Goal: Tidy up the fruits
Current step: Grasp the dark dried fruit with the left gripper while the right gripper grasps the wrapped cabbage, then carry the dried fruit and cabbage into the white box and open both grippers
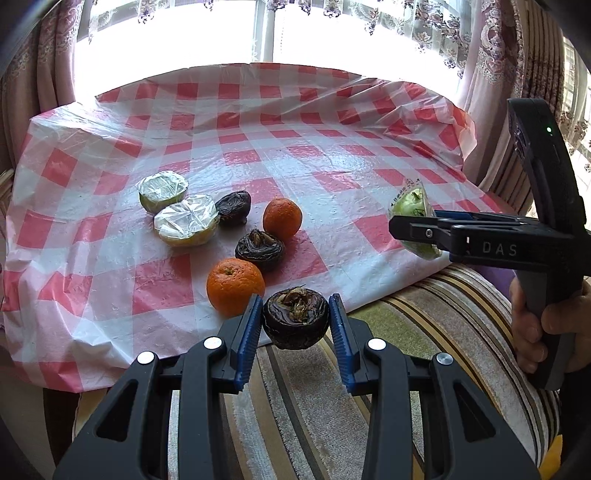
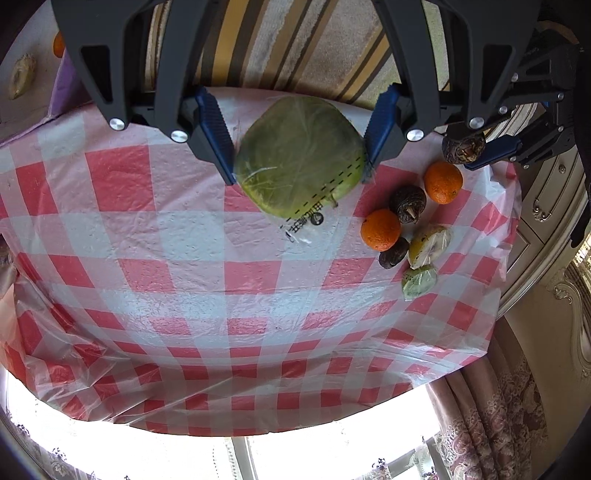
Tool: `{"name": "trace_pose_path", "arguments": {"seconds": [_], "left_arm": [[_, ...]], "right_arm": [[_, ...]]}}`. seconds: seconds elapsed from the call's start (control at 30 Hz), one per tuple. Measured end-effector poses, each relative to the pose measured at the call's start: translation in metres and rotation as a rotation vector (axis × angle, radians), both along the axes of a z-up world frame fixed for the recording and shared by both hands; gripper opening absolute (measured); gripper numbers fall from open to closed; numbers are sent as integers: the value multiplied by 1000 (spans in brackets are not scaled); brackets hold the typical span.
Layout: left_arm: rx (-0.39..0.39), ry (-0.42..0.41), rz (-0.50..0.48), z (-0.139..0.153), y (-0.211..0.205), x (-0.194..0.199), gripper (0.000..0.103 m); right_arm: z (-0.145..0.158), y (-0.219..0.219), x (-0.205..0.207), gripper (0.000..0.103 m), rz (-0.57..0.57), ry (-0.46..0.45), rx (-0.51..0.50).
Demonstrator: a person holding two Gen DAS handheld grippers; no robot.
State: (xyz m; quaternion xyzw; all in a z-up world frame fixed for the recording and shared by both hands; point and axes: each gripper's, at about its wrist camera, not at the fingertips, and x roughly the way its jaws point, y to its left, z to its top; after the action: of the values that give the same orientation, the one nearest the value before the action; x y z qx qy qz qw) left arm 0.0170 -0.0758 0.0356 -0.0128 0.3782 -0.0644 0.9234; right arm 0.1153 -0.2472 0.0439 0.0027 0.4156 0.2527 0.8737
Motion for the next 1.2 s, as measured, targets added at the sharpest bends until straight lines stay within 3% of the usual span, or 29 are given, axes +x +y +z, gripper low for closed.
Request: {"name": "trace_pose_path", "arguments": {"seconds": [0.53,1.2], "left_arm": [[52,-34,-83,21,-40,10,35],[76,-81,-377,40,-176,40,35]], "right_arm": [[20,-79,-28,65,-131,-17,21],[26,-234,-36,65,-461,-16,5]]}}
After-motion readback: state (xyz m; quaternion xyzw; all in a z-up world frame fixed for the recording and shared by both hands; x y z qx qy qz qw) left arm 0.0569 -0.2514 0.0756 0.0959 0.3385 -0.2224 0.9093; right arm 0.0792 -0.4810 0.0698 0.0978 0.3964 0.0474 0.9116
